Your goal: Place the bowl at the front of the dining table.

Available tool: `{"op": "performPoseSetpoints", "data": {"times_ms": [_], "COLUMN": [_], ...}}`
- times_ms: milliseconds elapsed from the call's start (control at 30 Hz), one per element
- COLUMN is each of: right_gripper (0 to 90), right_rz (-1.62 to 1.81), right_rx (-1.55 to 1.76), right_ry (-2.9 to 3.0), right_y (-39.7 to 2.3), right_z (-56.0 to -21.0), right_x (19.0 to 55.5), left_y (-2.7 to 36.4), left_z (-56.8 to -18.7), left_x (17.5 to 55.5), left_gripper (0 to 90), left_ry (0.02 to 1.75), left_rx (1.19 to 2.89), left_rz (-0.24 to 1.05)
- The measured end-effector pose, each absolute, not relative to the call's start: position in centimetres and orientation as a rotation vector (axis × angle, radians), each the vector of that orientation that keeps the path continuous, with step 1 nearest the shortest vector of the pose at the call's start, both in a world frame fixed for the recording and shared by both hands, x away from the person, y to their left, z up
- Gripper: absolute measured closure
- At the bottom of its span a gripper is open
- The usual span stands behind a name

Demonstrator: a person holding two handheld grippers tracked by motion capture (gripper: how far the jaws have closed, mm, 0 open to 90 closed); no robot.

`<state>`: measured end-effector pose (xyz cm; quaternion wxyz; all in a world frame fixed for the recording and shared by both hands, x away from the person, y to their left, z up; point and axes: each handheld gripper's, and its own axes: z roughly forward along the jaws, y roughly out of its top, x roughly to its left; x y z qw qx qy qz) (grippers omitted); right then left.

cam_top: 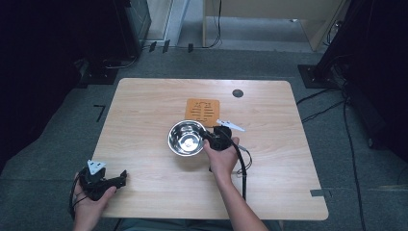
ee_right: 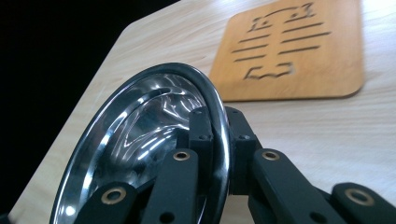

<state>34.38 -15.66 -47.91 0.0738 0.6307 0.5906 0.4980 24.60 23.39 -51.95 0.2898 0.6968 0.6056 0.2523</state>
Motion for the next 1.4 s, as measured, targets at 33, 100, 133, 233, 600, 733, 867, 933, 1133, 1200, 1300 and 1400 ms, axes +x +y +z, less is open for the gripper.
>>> {"op": "performPoseSetpoints", "data": {"times_ms": [33,100,133,233,600,733,867,933,1133,1200,1300,1400], "right_gripper": [84.8,84.8,84.7,84.8,84.7,84.7,84.7,84.7,84.7,84.7,84.6,84.6], "right_rz": [1.49,1.479,1.474,1.473,1.445,1.417,1.395,1.38,1.389,1.381,1.354,1.345], "right_rx": [1.902,1.907,1.907,1.931,1.982,2.0,2.014,2.018,2.078,2.093,2.1,2.108], "right_ry": [1.759,1.737,1.727,1.689,1.584,1.537,1.507,1.498,1.424,1.408,1.398,1.384], "right_y": [-15.8,-16.1,-16.2,-16.6,-17.3,-17.4,-17.5,-17.6,-18.1,-18.3,-18.4,-18.4], "right_z": [-48.0,-48.1,-48.1,-48.1,-47.8,-48.0,-48.5,-48.7,-48.9,-49.0,-49.0,-49.1], "right_x": [34.6,35.1,35.4,36.0,38.5,39.6,40.4,40.8,42.0,42.3,42.9,43.5], "left_y": [23.4,23.4,23.4,23.4,23.4,23.4,23.4,23.4,23.4,23.3,23.3,23.3], "left_z": [-51.9,-51.9,-51.9,-51.9,-51.9,-51.9,-52.0,-52.0,-52.0,-52.0,-52.0,-52.0], "left_x": [24.6,24.6,24.6,24.6,24.5,24.5,24.3,24.3,24.2,24.2,24.1,24.1], "left_gripper": [0.0,0.0,0.0,0.0,0.0,0.0,0.0,0.0,0.0,0.0,0.0,0.0], "left_ry": [1.616,1.616,1.616,1.616,1.61,1.61,1.607,1.606,1.607,1.607,1.607,1.607], "left_rx": [1.859,1.858,1.859,1.859,1.864,1.864,1.864,1.866,1.864,1.863,1.866,1.866], "left_rz": [0.673,0.673,0.673,0.673,0.671,0.671,0.67,0.669,0.67,0.671,0.67,0.67]}}
